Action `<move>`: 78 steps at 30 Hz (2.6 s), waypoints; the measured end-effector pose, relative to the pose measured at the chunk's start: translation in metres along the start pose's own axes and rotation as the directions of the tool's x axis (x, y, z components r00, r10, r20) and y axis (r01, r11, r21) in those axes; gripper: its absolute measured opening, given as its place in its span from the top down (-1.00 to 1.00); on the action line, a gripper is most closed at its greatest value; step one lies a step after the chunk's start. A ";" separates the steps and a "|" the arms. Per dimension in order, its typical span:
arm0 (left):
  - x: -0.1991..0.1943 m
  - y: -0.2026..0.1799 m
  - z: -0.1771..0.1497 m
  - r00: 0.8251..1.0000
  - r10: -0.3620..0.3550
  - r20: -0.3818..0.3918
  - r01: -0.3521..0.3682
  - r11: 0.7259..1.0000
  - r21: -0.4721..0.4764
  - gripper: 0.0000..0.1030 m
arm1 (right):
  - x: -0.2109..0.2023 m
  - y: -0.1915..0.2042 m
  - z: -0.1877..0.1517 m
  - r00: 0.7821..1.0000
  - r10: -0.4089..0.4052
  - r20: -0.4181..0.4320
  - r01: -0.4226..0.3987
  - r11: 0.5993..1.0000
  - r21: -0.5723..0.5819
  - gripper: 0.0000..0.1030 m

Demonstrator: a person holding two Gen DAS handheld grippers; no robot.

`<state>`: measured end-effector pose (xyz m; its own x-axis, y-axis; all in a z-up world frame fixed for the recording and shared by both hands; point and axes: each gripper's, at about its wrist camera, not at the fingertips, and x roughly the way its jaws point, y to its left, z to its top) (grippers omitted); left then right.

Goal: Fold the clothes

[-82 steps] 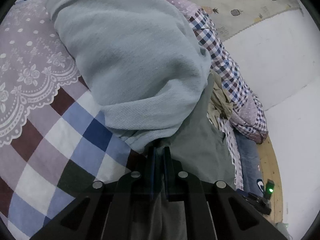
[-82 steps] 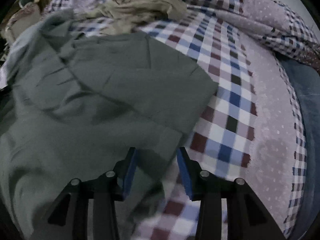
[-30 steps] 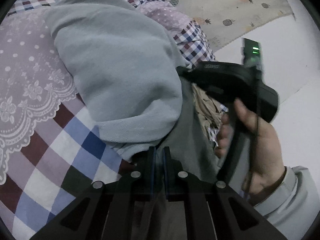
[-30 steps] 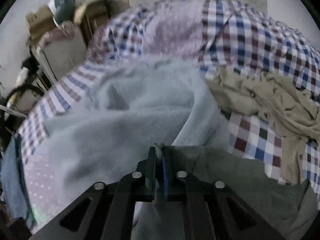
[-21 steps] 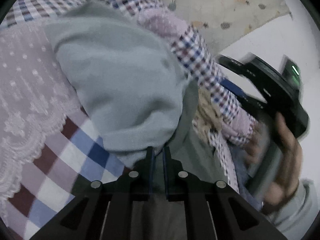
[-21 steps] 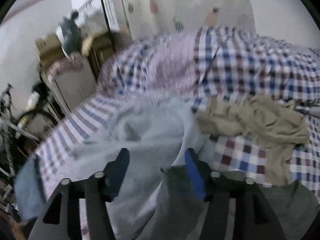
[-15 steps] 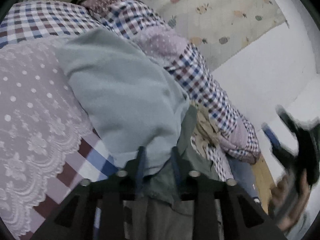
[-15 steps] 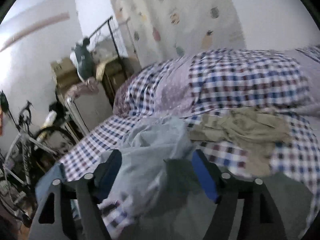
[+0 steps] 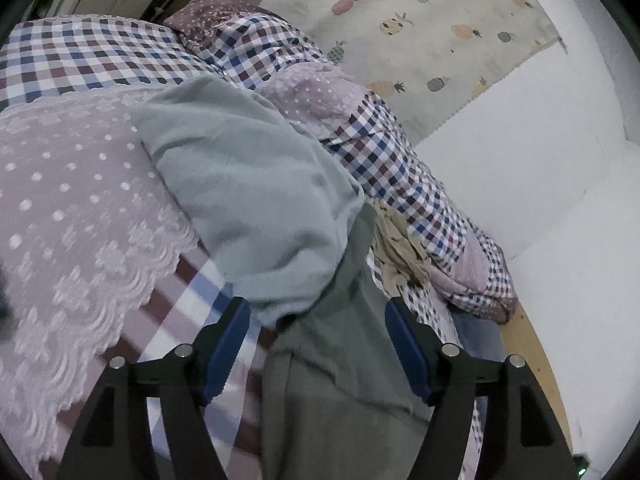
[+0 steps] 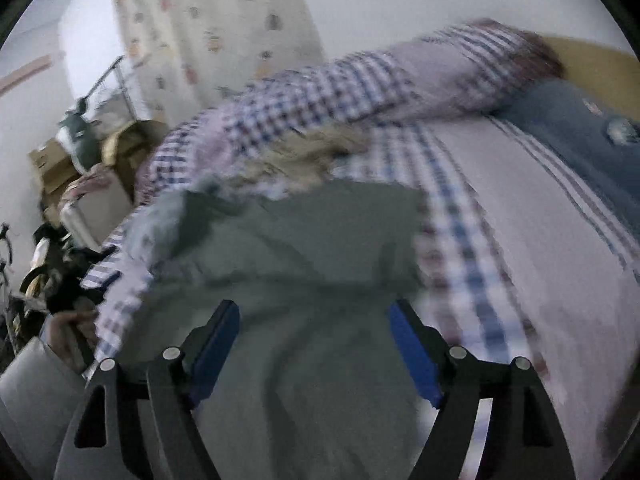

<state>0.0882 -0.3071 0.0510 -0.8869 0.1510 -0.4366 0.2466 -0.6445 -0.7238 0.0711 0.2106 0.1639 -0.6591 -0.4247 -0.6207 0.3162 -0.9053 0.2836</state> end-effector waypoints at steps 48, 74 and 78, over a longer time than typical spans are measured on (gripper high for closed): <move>-0.100 -0.082 -0.231 0.939 0.166 -0.300 -0.026 0.907 0.421 -0.50 | -0.093 -0.010 -0.177 0.927 -0.370 -0.068 0.331 0.888 -0.317 0.98; -0.086 -0.114 -0.255 0.924 0.098 -0.368 0.101 0.868 0.486 -0.50 | -0.061 -0.002 -0.199 0.976 -0.055 -0.211 -0.022 0.938 -0.347 0.90; -0.086 -0.145 -0.285 0.884 -0.014 -0.467 0.260 0.845 0.467 -0.50 | -0.053 0.018 -0.214 0.964 -0.043 -0.261 -0.077 0.898 -0.432 0.90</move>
<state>0.2403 -0.0130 0.0415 -0.6050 0.4927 -0.6255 -0.2050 -0.8555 -0.4755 0.2577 0.2188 0.0460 -0.4712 -0.3677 -0.8017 0.6296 -0.7768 -0.0137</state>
